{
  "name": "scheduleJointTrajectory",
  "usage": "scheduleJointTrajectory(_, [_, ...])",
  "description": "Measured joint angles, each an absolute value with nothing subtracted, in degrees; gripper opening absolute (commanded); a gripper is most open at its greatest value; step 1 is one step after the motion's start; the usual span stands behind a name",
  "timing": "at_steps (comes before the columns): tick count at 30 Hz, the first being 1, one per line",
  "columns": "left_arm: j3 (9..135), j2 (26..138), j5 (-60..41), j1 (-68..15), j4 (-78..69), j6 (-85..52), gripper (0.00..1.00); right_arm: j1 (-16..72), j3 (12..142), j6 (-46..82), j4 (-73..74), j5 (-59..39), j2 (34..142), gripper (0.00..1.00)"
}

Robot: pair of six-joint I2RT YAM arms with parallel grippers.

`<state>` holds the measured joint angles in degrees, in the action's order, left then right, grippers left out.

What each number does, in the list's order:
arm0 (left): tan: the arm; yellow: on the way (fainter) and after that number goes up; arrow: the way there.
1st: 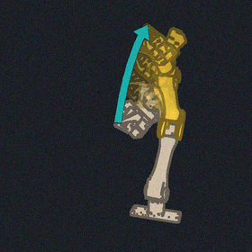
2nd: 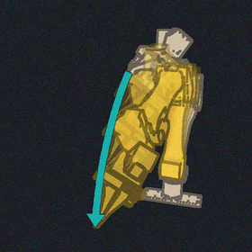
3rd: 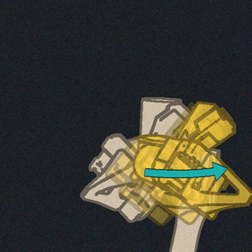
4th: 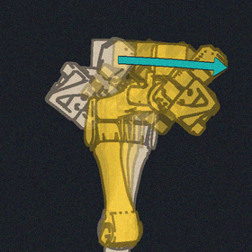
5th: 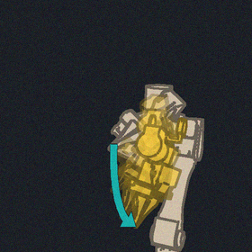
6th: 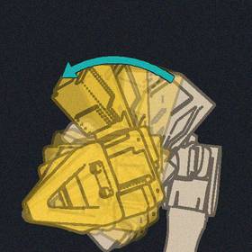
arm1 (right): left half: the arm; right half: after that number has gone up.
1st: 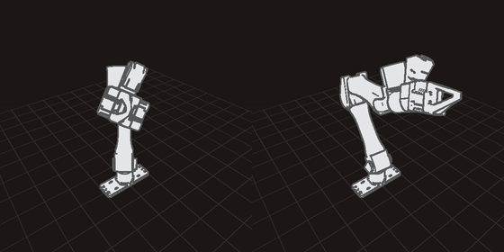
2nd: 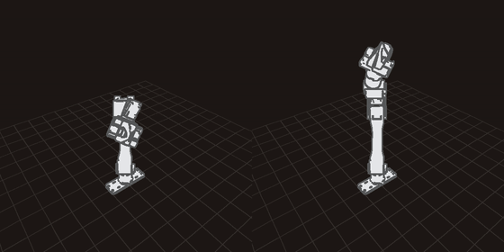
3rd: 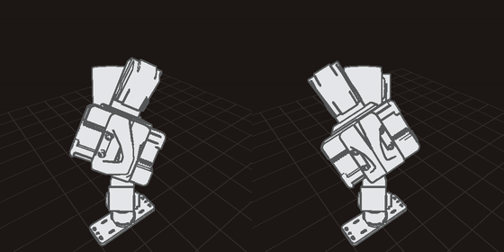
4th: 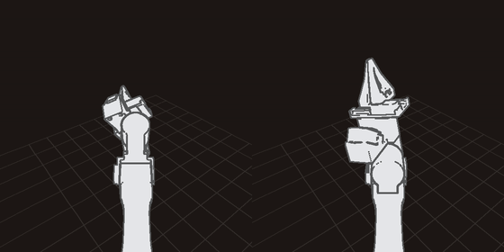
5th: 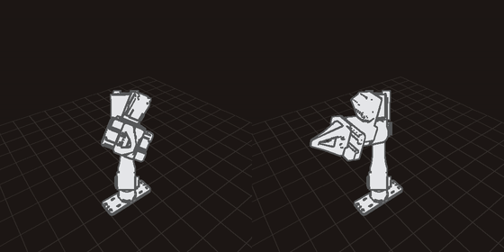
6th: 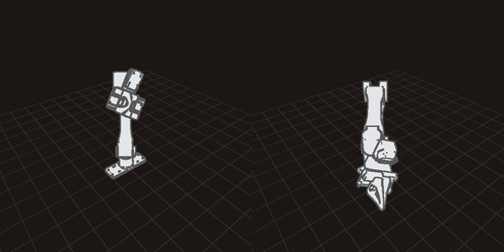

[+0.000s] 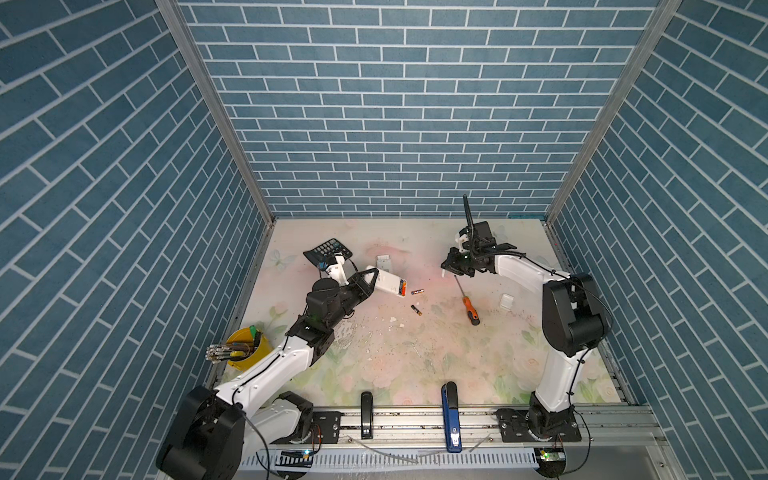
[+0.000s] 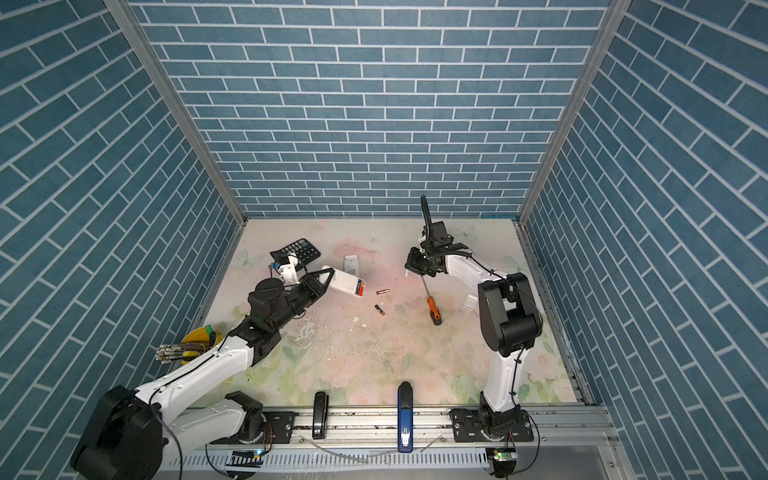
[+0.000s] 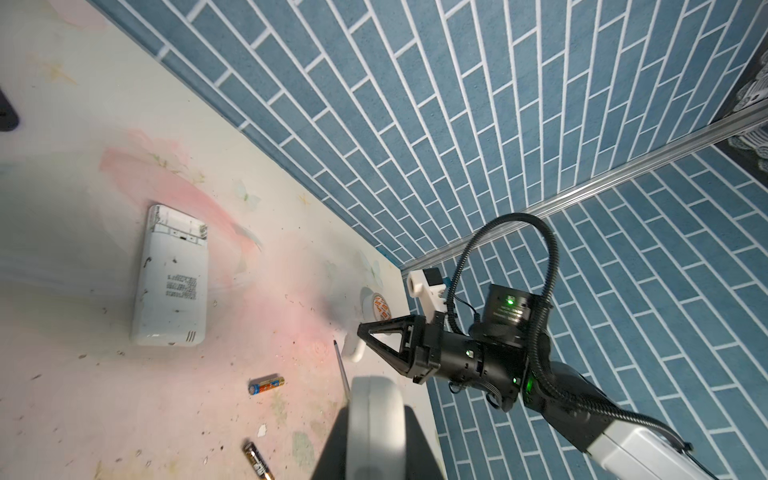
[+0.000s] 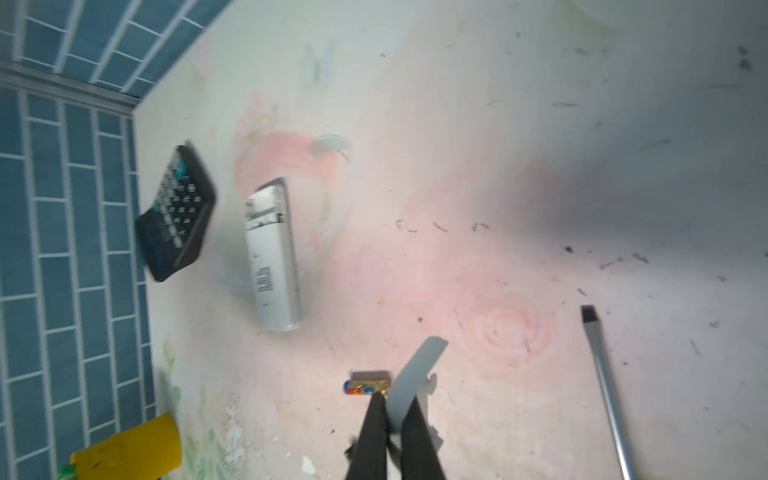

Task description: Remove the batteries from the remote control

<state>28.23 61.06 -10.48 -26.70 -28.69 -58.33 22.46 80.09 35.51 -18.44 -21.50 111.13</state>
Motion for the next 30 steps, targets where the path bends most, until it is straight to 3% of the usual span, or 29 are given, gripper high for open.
scheduleJointTrajectory(12, [24.9,58.5,-6.2,-28.4,-23.9,-58.3,0.00,23.6,86.5,35.5,-20.3,-18.4,118.7,0.00])
scheduleJointTrajectory(21, [24.4,58.7,-6.0,-28.4,-24.3,-58.7,0.00,24.4,86.8,35.5,-20.6,-18.3,120.3,0.31])
scheduleJointTrajectory(30, [23.6,59.0,-6.0,-28.4,-24.6,-59.6,0.00,24.7,87.6,33.6,-22.1,-18.8,119.0,0.36])
